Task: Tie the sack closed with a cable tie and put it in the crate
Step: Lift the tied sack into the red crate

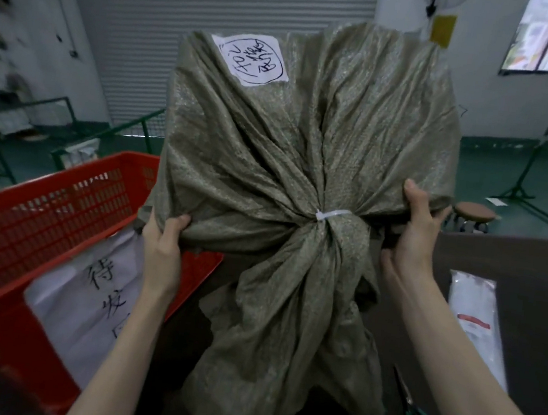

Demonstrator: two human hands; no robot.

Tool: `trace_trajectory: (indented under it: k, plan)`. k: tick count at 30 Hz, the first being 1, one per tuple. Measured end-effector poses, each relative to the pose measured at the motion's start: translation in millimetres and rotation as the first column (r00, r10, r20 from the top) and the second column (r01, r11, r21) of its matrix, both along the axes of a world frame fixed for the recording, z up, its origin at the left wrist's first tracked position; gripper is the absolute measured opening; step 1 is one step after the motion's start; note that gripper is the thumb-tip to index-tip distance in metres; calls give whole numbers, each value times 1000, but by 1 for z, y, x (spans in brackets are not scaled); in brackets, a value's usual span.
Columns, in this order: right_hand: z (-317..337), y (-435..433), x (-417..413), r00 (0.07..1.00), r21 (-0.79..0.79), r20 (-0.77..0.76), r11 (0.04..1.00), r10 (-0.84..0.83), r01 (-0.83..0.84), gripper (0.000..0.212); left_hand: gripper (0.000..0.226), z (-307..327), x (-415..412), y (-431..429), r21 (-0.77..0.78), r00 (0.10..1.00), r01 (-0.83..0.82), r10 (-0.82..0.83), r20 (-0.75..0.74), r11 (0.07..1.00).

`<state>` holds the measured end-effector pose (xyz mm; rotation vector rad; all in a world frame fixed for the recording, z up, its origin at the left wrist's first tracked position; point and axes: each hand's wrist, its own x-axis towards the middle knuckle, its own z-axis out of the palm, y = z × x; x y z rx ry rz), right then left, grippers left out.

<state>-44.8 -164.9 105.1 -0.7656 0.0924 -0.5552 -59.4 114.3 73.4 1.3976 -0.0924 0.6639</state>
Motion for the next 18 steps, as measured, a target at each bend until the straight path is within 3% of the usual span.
trace_trajectory:
  k: [5, 9, 12, 15, 18]
  plan:
    - [22, 12, 4, 996, -16, 74, 999, 47, -46, 84, 37, 17, 1, 13, -20, 998, 14, -13, 60, 1000]
    - [34, 25, 7, 985, -32, 133, 994, 109, -106, 92, 43, 33, -2, 25, -23, 993, -18, 20, 117, 1000]
    - [43, 36, 12, 979, -56, 151, 990, 136, -129, 67, 45, 42, -5, 36, -19, 986, -73, 75, 146, 997]
    - [52, 51, 16, 969, -79, 174, 984, 173, -162, 69, 40, 46, -9, 51, -19, 977, -110, 112, 184, 994]
    - [53, 64, 23, 962, -81, 190, 980, 195, -182, 56, 39, 45, -14, 64, -5, 966, -149, 147, 215, 989]
